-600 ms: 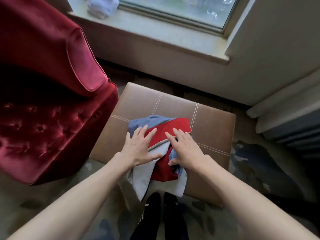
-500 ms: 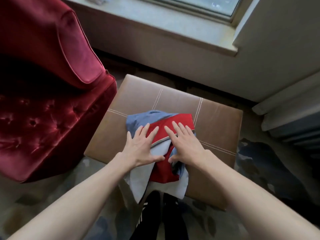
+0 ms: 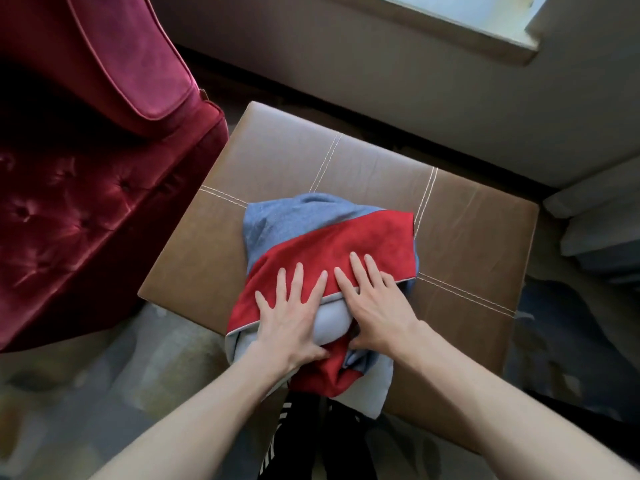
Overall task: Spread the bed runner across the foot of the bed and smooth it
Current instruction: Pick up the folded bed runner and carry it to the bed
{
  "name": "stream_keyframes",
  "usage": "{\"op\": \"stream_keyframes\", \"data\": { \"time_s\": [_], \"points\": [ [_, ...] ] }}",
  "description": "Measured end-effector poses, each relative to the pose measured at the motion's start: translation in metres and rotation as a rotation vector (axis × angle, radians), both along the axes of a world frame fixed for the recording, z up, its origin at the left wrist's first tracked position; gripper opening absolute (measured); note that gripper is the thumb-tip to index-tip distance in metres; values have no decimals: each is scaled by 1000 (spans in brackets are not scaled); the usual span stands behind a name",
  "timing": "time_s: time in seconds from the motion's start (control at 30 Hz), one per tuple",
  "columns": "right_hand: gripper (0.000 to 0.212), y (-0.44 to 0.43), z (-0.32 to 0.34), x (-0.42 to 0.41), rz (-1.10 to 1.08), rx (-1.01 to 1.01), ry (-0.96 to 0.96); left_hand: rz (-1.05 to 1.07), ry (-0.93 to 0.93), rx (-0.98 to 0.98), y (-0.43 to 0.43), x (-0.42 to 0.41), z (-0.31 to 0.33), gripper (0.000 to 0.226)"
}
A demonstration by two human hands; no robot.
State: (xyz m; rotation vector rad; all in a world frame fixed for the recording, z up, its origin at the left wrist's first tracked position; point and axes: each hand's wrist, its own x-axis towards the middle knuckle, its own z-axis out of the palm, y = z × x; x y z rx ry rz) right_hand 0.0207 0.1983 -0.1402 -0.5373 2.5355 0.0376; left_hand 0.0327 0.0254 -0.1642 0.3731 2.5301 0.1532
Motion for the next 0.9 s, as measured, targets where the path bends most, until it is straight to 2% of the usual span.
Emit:
{"op": "stream_keyframes", "data": {
  "time_s": [0.17,0.37,0.47,0.6,0.9],
  "points": [
    [114,-10,-19,0,23,83,34,9,65,-34,0,4,-19,129],
    [72,-13,-32,0,12,76,215,11,163,-25,2,3,-30,103],
    [37,-16,-34,-2,41,2,339,20,254,25,2,-3,-29,85],
    [18,-20,-37,-4,47,-54,476,-6,371,81,1,-9,-21,60],
    [19,-23,-16,-3,90,-144,684,21,432,122,3,-10,15,48]
  ]
}}
